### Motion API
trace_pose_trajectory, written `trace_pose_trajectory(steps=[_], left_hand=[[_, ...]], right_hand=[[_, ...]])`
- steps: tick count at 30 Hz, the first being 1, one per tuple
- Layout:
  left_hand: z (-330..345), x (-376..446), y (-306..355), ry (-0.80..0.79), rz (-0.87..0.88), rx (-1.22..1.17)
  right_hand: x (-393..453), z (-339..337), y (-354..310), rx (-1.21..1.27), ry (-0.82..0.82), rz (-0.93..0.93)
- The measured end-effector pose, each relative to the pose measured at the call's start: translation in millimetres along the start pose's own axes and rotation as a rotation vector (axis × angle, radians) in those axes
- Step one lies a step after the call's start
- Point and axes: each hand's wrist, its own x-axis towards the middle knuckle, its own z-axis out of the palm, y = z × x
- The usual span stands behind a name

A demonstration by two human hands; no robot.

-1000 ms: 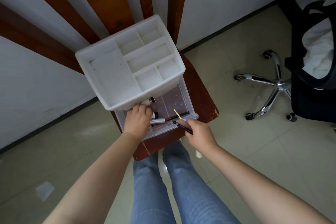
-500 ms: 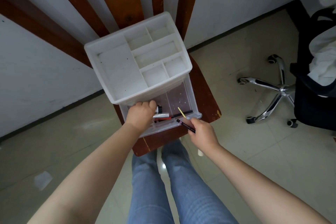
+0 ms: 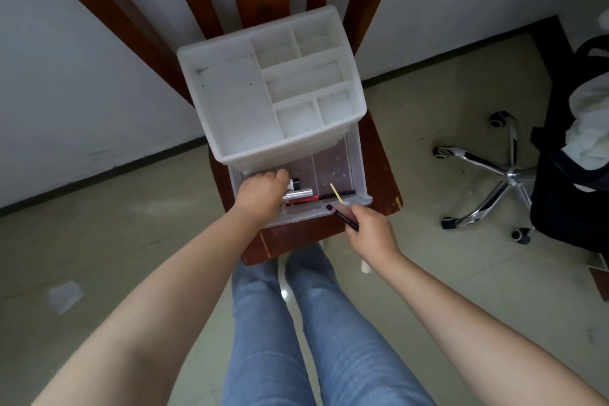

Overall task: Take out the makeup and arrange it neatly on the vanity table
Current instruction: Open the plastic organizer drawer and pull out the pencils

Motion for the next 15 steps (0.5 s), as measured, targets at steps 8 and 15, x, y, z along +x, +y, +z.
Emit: trace_pose_trajectory(steps=[8,15], left_hand=[[0,-71,-10,0.138,-0.340,-0.489],[17,-105,4,0.211,0.131,-0.030]], right_hand=[[-3,2,-3,-0.001,0.019,-0.007],[-2,1,-2,-0.073,0.020,-0.041]])
